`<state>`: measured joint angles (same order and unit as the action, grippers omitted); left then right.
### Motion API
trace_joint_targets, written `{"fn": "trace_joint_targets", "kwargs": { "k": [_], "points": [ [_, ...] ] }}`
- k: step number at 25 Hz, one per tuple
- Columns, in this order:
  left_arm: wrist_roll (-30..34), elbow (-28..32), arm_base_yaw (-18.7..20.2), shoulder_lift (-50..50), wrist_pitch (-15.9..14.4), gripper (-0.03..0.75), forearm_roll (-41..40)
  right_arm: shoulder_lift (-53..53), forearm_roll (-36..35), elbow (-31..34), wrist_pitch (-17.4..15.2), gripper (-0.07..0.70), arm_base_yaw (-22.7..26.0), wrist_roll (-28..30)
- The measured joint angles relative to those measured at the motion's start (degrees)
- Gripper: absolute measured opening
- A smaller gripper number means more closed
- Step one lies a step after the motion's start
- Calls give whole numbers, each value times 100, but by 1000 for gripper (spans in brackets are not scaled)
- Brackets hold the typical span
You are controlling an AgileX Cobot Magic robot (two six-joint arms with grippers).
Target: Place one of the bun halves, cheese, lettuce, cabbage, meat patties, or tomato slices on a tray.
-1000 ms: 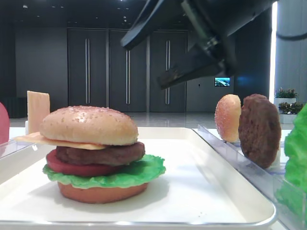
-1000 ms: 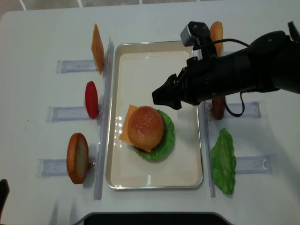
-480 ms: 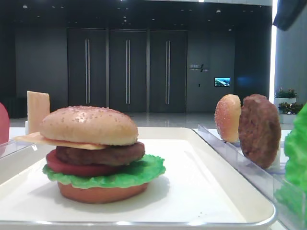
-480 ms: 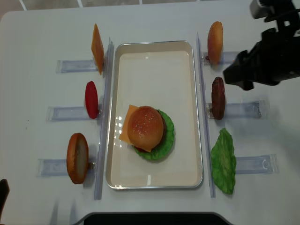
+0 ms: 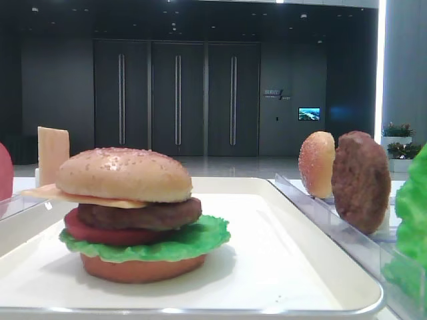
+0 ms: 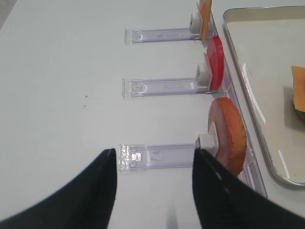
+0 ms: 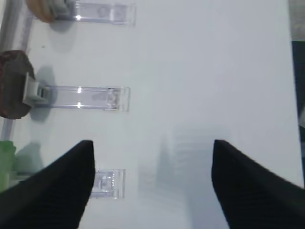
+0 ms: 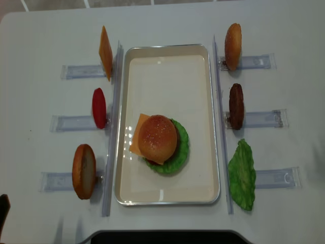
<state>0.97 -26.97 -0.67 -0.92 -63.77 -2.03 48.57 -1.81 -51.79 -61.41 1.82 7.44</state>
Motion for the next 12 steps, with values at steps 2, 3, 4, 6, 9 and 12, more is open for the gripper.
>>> {"fn": "trace_joint_targets", "kwargs": {
  "k": [2, 3, 4, 6, 9, 12],
  "points": [
    [0, 0, 0, 0, 0, 391, 0, -501, 181, 0, -200, 482, 66, -170],
    [0, 0, 0, 0, 0, 391, 0, -698, 288, 0, -308, 474, 87, -247],
    [0, 0, 0, 0, 0, 391, 0, -871, 381, 0, -393, 465, 101, -324],
    [0, 0, 0, 0, 0, 391, 0, -1180, 501, 0, -583, 450, 101, -444],
    [0, 0, 0, 0, 0, 391, 0, -1677, 530, 0, -798, 442, 101, -563],
    [0, 0, 0, 0, 0, 391, 0, -2116, 534, 0, -832, 441, 101, -669]
  ]
}}
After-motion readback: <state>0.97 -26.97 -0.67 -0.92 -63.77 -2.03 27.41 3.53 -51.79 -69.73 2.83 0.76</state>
